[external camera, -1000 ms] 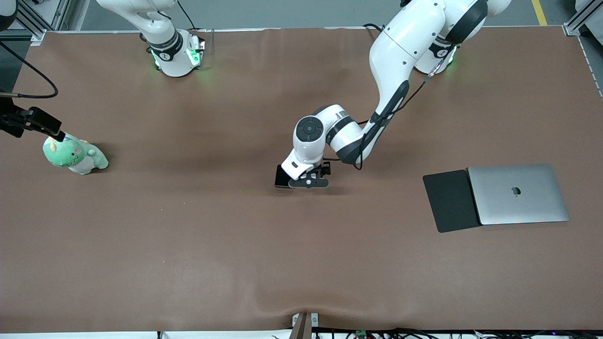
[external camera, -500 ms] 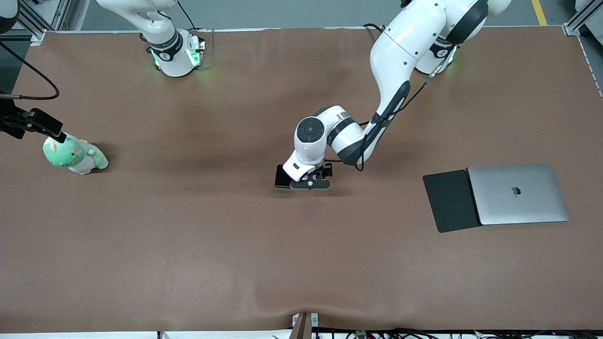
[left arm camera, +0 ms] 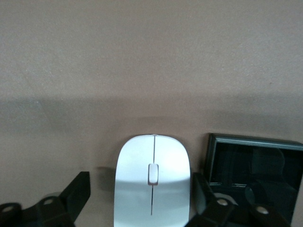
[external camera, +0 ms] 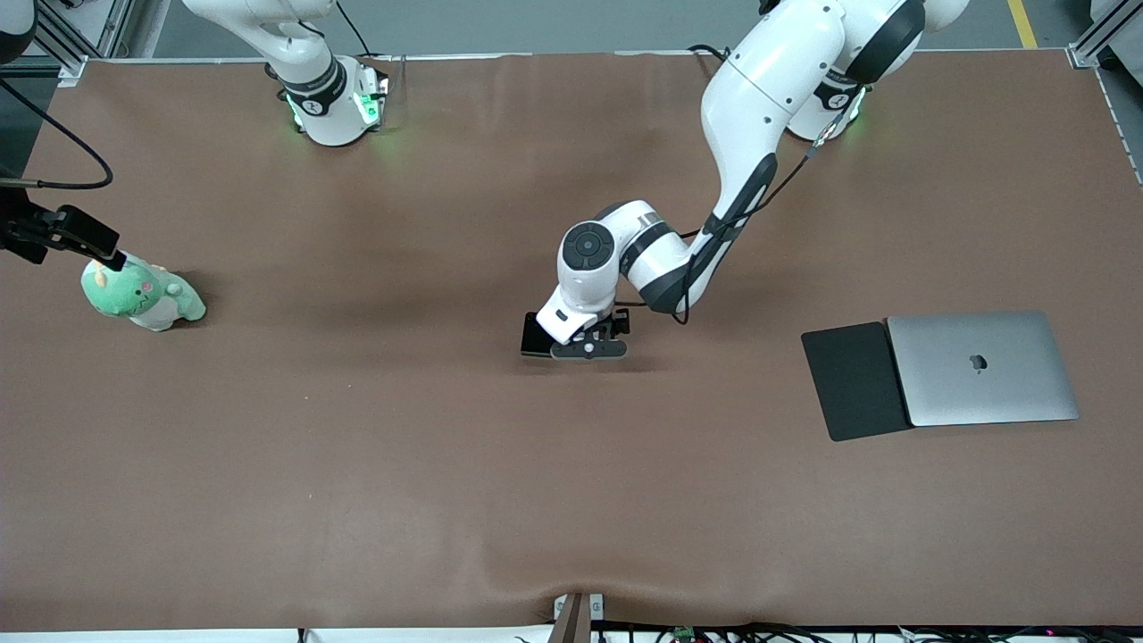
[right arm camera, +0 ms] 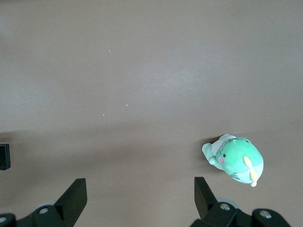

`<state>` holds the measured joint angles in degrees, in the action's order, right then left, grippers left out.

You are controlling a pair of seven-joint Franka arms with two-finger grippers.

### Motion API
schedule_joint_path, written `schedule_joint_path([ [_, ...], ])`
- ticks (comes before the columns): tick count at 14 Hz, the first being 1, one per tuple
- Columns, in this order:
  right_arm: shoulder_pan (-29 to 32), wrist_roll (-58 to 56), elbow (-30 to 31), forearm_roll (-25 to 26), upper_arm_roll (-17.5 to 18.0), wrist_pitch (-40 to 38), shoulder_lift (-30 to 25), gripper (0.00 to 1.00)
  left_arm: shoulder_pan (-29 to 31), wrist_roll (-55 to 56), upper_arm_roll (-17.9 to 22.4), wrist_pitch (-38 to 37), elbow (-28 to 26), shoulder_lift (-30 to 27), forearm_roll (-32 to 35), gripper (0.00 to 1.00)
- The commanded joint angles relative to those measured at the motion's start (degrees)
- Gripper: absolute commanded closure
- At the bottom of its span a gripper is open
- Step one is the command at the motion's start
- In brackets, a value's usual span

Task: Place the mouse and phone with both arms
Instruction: 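Close the left gripper on the white mouse, then carry the mouse toward the pad while the right gripper reaches the phone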

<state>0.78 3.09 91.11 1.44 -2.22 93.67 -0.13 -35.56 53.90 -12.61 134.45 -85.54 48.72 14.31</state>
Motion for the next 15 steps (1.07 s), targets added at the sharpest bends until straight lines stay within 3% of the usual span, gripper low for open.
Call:
schedule_joint_path([
  [1, 1.0, -0.8, 0.3, 0.0, 0.9, 0.4, -0.3, 0.00, -0.7, 2.7, 0.1, 0.1, 0.3, 0.7, 1.8, 0.29],
  [4, 1.2, -0.8, 0.3, 0.0, 0.9, 0.3, -0.3, 0.00, -0.7, 3.9, 0.1, -0.1, 0.0, 0.2, 1.8, 0.52],
  [10, -0.7, -0.3, 0.3, 0.0, 1.1, -0.2, -0.1, 0.00, 2.0, 3.4, 0.2, -0.7, -3.7, -4.2, 2.0, 0.54],
  [15, -6.3, 0.2, 0.3, 0.0, 1.1, 0.2, 1.0, 0.00, 9.0, -0.8, 0.1, -0.7, -9.2, -9.9, 2.0, 0.54],
])
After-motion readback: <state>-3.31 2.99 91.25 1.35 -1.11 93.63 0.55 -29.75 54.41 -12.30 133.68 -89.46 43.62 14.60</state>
